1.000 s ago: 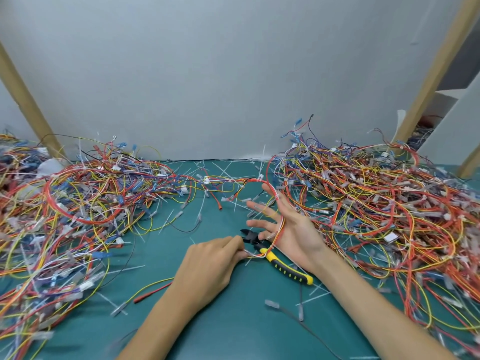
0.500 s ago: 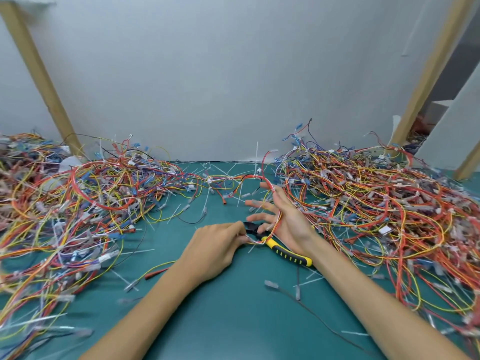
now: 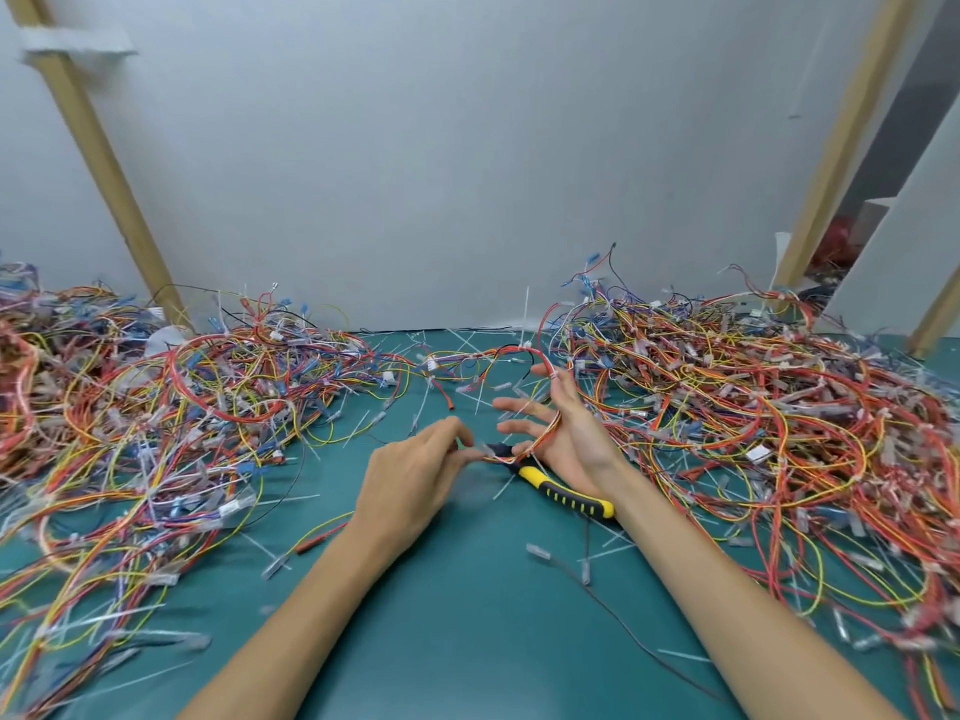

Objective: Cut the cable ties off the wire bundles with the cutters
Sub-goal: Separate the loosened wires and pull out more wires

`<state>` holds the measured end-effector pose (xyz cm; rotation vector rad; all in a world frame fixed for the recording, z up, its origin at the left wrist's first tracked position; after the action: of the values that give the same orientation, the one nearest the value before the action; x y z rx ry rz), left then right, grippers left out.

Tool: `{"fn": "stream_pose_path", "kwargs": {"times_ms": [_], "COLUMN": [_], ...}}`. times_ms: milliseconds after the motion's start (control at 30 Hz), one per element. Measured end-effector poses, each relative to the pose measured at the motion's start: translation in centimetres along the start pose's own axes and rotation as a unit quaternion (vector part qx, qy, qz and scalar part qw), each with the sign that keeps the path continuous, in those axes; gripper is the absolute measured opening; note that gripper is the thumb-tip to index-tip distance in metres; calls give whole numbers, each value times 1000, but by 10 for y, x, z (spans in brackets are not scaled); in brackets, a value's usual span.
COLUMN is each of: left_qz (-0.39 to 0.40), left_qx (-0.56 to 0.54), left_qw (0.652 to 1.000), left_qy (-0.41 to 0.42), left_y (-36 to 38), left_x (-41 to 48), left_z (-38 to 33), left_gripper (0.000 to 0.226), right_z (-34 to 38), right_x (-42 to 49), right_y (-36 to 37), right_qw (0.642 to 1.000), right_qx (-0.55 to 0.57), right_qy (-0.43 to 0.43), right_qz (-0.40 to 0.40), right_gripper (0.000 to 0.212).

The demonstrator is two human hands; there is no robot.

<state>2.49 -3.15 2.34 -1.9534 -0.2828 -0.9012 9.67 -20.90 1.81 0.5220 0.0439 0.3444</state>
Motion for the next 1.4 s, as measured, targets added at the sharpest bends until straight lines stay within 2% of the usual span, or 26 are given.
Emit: {"fn": "stream_pose_path", "kwargs": {"times_ms": [67,167,200,300,367,467,533,600,667,733,933,1400], "left_qz": [46,203,235,274,281,266,263,266,264,260,235,215], "left_qx": [-12,-79,-95,-204,-357,-572,-663,-716,-744,-751,-723,-720], "left_qw": [999,973,964,927,856,683,582,519,487,482,513,520], "left_qy": [-5,-70,-84,-156,-246,-369,-391,-383,-372,-369,-398,-406], "left_y": [-3,-5,-6,-14,-15,-14,-13,-13,-12,-9,2,2], "left_x": [0,1,2,2,1,1,2,1,-2,-5,-9,-6], "left_z": [6,23,27,34,33,28,27,27,30,34,42,42], "left_gripper": [26,13,12,10,30,69,85,94,98,99,97,94], "right_z": [0,0,-1,-1,0,1,3,4,5,4,4,5], "right_x": [2,4,4,4,3,2,0,0,-1,-1,-3,-8], "right_y": [0,-1,-1,-3,-5,-5,-5,-5,-4,-4,-3,4], "right_qw": [1000,1000,1000,1000,1000,1000,1000,1000,999,999,1000,1000], "right_qx": [4,0,0,0,-2,-3,3,13,20,25,18,2], "right_qy": [-1,1,0,-4,-7,-9,-10,-9,-8,-9,-9,-13], "right_qz": [-2,3,3,-3,-9,-19,-22,-23,-24,-23,-20,-27], "right_gripper": [23,23,22,22,22,22,22,23,23,24,26,26]}}
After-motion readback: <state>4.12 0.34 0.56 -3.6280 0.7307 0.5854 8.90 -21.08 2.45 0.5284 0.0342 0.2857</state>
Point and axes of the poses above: each hand's wrist, its own x-axis towards the middle knuckle, its own y-axis out of the palm, z = x × y, the point moved 3 cm from there along x, towards the middle knuckle, and after that the axes turned 5 degrees about -z, right-handed, at the moved point
